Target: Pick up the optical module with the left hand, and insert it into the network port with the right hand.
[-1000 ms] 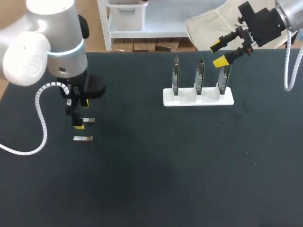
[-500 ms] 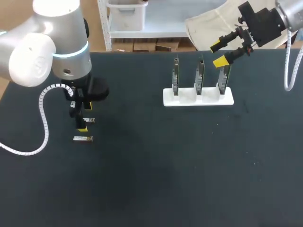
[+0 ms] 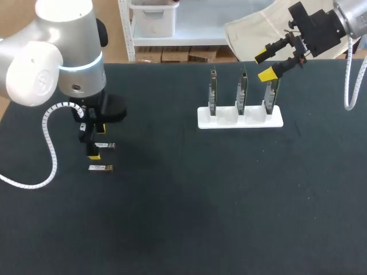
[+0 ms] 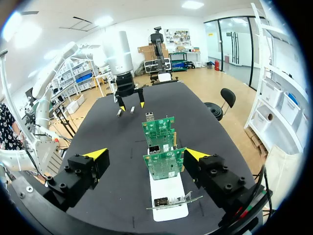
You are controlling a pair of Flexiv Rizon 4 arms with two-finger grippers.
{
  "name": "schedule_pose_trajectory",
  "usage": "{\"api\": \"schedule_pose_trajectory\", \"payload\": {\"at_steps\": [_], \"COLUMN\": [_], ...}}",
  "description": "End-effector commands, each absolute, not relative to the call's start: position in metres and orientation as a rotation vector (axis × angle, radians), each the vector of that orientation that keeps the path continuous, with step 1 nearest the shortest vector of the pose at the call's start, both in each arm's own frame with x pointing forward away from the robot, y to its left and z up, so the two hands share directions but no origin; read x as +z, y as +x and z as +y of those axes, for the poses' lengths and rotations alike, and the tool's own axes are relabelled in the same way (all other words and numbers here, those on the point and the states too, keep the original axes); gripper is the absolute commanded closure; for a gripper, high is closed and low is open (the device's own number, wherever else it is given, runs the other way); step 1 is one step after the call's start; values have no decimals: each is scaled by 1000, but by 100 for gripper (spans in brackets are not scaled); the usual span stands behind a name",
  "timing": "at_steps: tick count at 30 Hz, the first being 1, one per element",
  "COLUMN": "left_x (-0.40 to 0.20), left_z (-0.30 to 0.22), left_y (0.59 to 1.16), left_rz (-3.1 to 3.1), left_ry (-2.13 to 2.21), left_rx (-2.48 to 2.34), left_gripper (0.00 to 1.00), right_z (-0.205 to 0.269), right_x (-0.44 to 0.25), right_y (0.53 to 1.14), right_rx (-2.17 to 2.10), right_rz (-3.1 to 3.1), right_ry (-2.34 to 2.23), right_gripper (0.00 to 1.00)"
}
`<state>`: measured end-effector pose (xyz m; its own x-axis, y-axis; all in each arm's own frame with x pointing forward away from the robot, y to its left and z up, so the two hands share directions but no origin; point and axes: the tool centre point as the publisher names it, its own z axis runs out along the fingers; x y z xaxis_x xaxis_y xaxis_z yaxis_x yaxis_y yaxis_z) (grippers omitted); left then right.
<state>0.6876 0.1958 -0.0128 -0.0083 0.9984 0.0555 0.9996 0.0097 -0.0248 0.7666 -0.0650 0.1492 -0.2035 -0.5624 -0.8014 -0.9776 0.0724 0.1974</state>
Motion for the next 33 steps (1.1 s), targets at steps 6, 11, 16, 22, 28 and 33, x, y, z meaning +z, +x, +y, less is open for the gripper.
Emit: {"api": "schedule_pose_trajectory", "payload": {"at_steps": [6, 11, 16, 22, 28, 33], "left_x": [-19, -19, -18, -18, -19, -19], "left_z": [190, 191, 194, 197, 198, 197], "left_y": [682, 681, 684, 683, 683, 684], "left_rz": [-2137, -2154, -2166, -2171, -2171, -2166], "left_ry": [-2191, -2180, -2173, -2166, -2164, -2176], "left_rx": [-53, -31, -31, -32, -25, -4], "left_gripper": [0, 0, 0, 0, 0, 0], "right_z": [-65, -65, -65, -65, -65, -65], "right_x": [149, 149, 149, 149, 149, 149], "right_y": [765, 765, 765, 765, 765, 765], "right_rx": [1007, 1007, 1007, 1007, 1007, 1007], "right_rz": [1823, 1823, 1823, 1823, 1823, 1823], "right_ry": [-1523, -1523, -1523, -1523, -1523, -1523], "right_gripper": [0, 0, 0, 0, 0, 0]}}
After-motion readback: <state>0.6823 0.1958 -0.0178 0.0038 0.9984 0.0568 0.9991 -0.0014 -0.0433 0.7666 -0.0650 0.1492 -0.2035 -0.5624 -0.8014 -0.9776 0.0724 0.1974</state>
